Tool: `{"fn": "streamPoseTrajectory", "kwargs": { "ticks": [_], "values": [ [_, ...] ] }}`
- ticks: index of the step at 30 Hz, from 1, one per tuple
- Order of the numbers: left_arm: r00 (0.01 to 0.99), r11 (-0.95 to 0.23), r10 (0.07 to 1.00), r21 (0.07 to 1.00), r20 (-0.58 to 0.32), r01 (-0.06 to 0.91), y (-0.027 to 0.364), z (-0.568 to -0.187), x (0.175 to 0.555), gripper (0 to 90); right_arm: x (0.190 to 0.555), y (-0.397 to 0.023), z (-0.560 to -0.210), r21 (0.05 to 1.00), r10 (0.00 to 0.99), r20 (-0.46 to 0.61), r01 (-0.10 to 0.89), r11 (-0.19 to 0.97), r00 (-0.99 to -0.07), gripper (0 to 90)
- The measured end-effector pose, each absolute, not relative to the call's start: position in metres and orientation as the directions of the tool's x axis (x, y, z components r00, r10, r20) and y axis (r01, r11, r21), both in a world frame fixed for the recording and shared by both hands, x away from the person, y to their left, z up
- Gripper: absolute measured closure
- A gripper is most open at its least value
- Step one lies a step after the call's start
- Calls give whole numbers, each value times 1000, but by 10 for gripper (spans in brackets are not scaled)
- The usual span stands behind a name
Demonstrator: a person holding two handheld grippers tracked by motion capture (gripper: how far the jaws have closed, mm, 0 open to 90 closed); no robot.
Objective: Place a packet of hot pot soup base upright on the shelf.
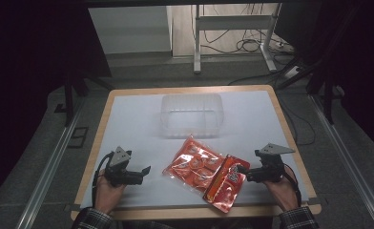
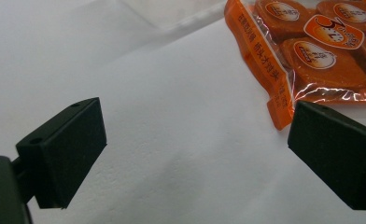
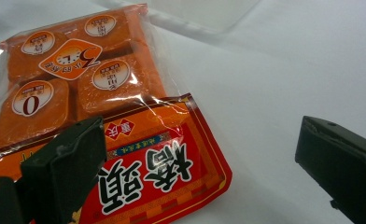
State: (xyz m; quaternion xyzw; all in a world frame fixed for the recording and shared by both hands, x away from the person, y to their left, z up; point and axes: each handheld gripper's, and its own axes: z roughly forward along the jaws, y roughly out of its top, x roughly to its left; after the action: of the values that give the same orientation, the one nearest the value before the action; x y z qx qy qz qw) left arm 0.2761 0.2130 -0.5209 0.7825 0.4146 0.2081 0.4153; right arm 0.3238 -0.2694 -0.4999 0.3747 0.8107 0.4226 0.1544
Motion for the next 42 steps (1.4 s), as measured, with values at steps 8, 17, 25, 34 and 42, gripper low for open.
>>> {"fn": "streamPoseTrajectory", "kwargs": {
  "ticks": [8, 17, 25, 34, 42],
  "values": [
    [568, -317, 823, 820, -11, 476, 212, -521, 276, 41, 328, -261, -499, 793, 747, 86, 499, 350, -660, 19],
    [558, -314, 830, 824, -3, 472, 214, -521, 273, 40, 335, -242, -492, 758, 709, 66, 497, 422, -702, 474],
    [560, -323, 828, 826, 10, 462, 213, -520, 271, 41, 342, -229, -487, 746, 673, 85, 495, 446, -735, 665],
    [570, -346, 821, 820, 29, 456, 211, -520, 271, 41, 364, -202, -487, 748, 648, -6, 427, 508, -761, 822],
    [577, -363, 816, 815, 44, 451, 210, -520, 271, 40, 385, -184, -490, 722, 637, 17, 451, 525, -770, 888]
  ]
}}
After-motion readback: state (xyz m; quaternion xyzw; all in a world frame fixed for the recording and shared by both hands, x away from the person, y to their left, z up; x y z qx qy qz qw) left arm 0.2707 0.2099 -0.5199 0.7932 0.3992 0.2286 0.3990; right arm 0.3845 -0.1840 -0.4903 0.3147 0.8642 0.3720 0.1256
